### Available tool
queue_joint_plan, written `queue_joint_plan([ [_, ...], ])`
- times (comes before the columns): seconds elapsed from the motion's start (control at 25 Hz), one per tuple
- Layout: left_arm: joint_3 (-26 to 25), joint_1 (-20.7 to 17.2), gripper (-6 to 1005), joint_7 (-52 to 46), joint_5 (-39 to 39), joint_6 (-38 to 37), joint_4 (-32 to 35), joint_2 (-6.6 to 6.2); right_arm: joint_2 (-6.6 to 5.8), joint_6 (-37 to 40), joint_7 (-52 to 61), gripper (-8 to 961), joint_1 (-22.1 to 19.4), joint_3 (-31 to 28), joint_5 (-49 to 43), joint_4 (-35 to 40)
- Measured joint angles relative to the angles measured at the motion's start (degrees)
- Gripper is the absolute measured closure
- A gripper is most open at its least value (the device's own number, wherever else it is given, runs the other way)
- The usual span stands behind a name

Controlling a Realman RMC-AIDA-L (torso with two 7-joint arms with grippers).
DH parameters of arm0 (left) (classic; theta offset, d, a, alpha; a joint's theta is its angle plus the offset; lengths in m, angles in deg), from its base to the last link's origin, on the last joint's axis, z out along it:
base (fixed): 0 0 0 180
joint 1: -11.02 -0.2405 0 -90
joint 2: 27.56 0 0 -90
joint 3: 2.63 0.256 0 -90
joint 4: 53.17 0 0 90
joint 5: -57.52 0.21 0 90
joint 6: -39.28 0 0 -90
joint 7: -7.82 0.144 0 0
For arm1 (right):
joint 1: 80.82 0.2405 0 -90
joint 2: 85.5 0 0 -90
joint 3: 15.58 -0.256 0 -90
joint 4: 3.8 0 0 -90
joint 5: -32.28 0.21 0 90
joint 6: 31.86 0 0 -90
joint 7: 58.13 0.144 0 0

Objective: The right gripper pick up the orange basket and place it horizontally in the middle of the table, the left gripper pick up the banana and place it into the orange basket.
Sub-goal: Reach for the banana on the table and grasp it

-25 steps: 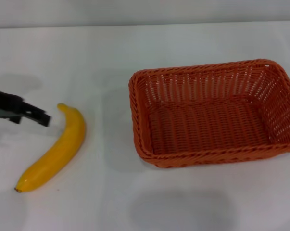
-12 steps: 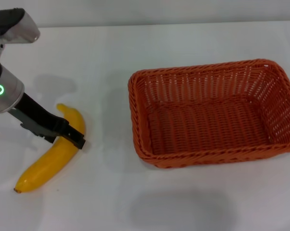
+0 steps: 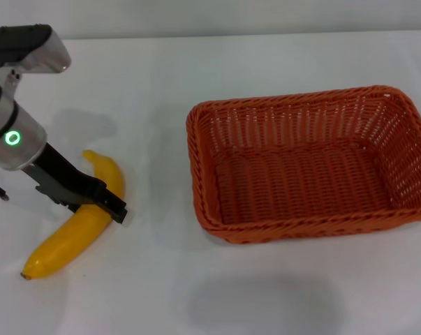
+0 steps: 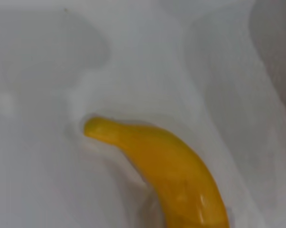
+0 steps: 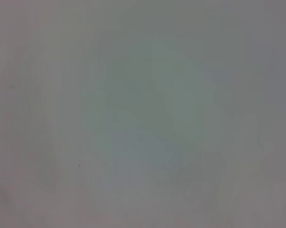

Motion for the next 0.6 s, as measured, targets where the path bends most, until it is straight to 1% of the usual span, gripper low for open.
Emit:
queue_joint_plan([
  [0.2, 0.26, 0.67, 211, -0.59, 1.81, -1.73, 0.92, 0.02, -0.02, 0.2, 0.05, 80, 0.19, -0.04, 0.54, -0.31],
  [0.56, 0.9, 1.39, 214, -0.17, 2.6, -3.18, 1.74, 0.02, -0.02, 0.71, 0.24, 80, 0.29, -0.04, 2.05, -0.87],
  [0.6, 0.91, 1.49, 253, -0.16, 2.6, -3.33, 1.75, 0.03, -0.02, 0.72, 0.24, 80, 0.3, -0.04, 2.07, -0.87],
])
